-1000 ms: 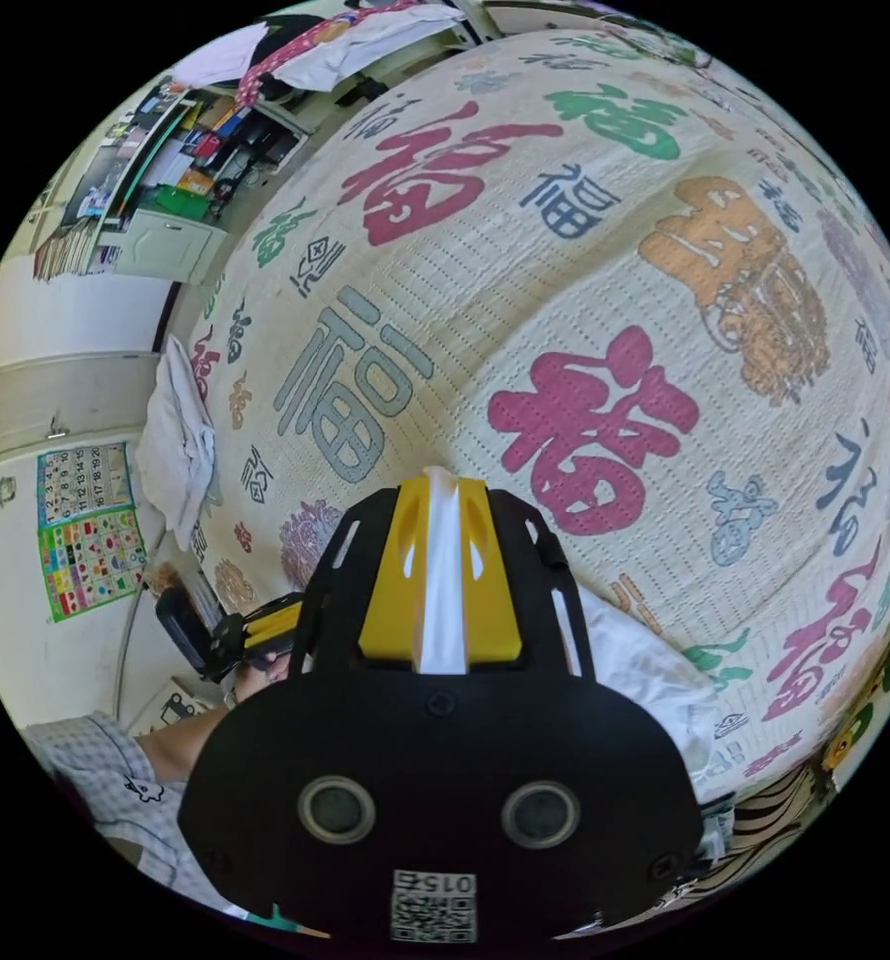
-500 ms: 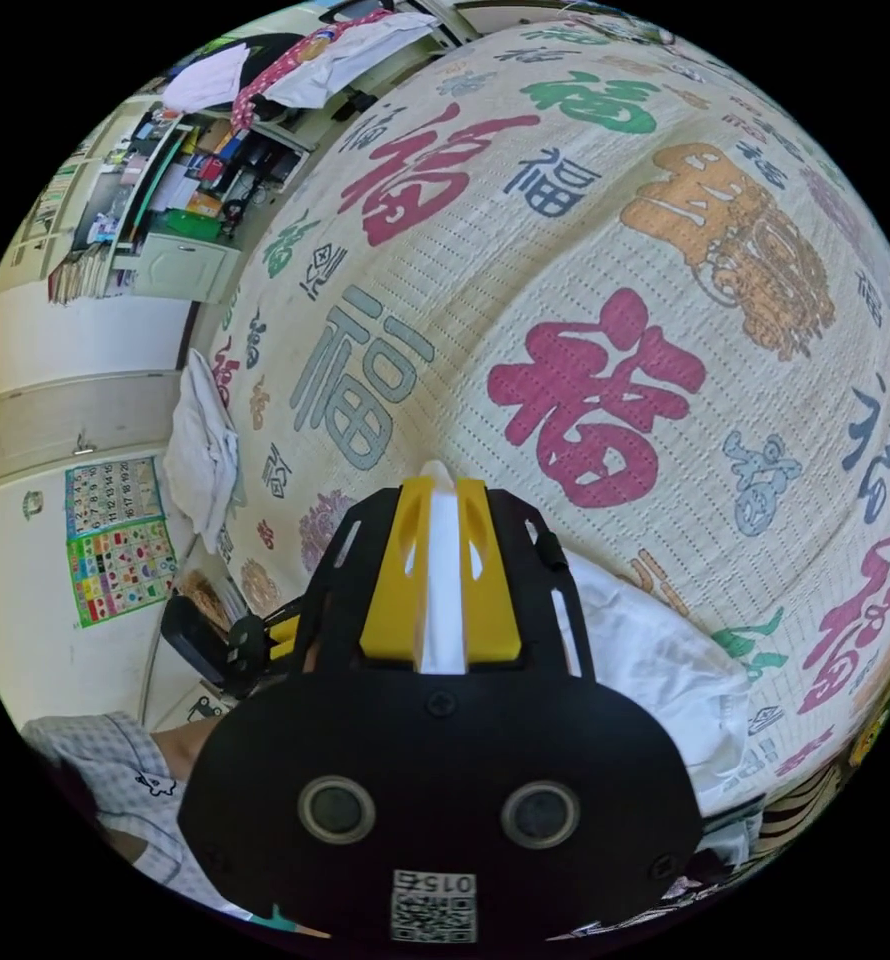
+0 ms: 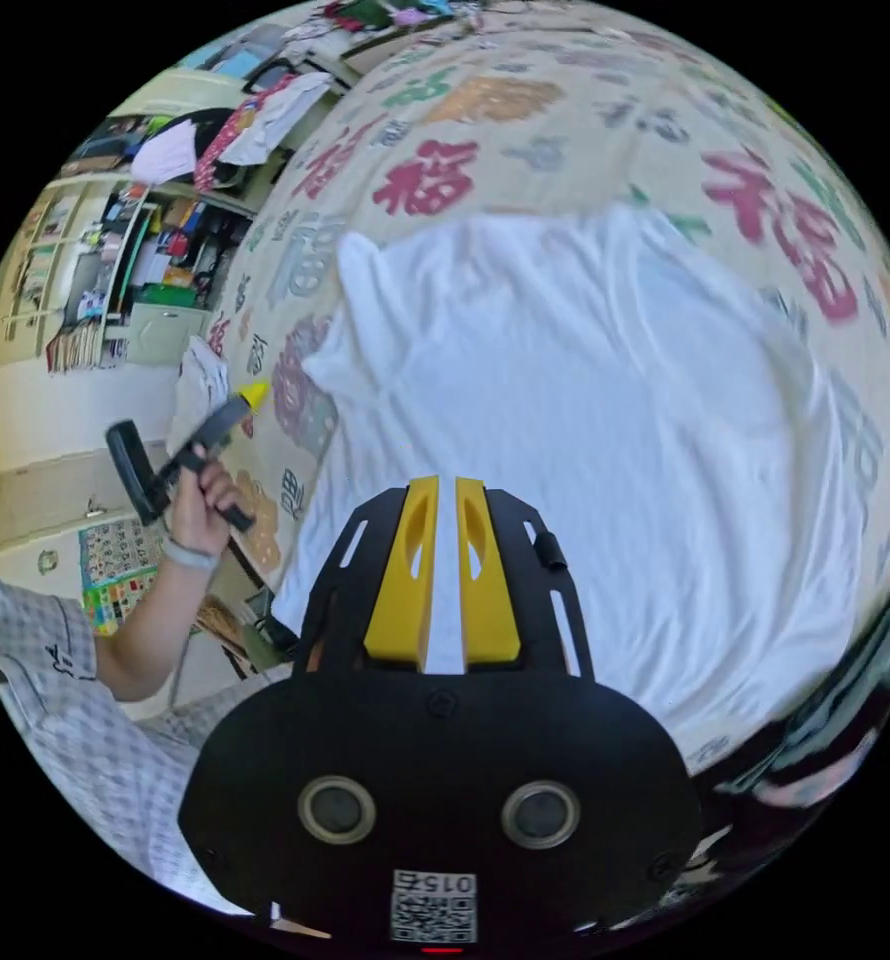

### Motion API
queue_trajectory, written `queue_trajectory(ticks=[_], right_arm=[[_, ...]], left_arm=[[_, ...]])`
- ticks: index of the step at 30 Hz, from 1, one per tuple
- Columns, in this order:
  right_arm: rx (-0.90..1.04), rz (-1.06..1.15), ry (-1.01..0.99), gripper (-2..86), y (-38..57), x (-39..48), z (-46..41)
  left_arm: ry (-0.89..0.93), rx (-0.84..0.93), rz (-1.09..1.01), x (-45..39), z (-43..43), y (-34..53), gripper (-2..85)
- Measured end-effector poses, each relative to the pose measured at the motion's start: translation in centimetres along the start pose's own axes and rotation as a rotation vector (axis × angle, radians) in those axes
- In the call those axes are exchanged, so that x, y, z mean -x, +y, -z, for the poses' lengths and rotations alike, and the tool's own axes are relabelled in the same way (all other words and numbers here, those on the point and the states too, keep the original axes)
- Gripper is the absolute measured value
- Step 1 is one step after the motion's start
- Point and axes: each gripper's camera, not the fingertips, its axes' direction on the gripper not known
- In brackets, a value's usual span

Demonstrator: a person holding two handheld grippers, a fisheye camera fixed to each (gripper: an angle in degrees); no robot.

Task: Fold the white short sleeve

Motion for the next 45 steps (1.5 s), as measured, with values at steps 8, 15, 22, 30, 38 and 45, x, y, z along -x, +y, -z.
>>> queue_trajectory(ticks=[8,15,22,30,38,45], right_arm=[[0.091,-0.349,0.015,3.3,20.4,-7.2,3.3],[0.106,-0.516,0.015,4.6,34.4,-11.3,5.8],[0.082,-0.664,-0.161,7.9,47.9,-13.8,6.5],[0.12,-0.64,-0.194,5.6,56.4,-14.1,8.3],[0.095,-0.6,-0.255,-0.5,65.4,-15.3,13.8],[0.062,-0.654,-0.303,0.8,70.4,-15.3,16.0]], left_arm=[[-0.079,0.262,-0.232,-3.3,-8.9,-1.5,0.3],[-0.193,0.175,-0.062,-1.9,-9.1,2.1,-0.1],[-0.112,0.484,-0.042,-3.7,-11.3,11.7,7.3],[-0.218,0.751,-0.071,-6.1,-18.1,20.5,7.6],[-0.258,0.795,-0.234,-9.3,-24.0,21.5,-0.4],[-0.273,0.784,-0.131,-10.3,-29.7,23.6,0.4]])
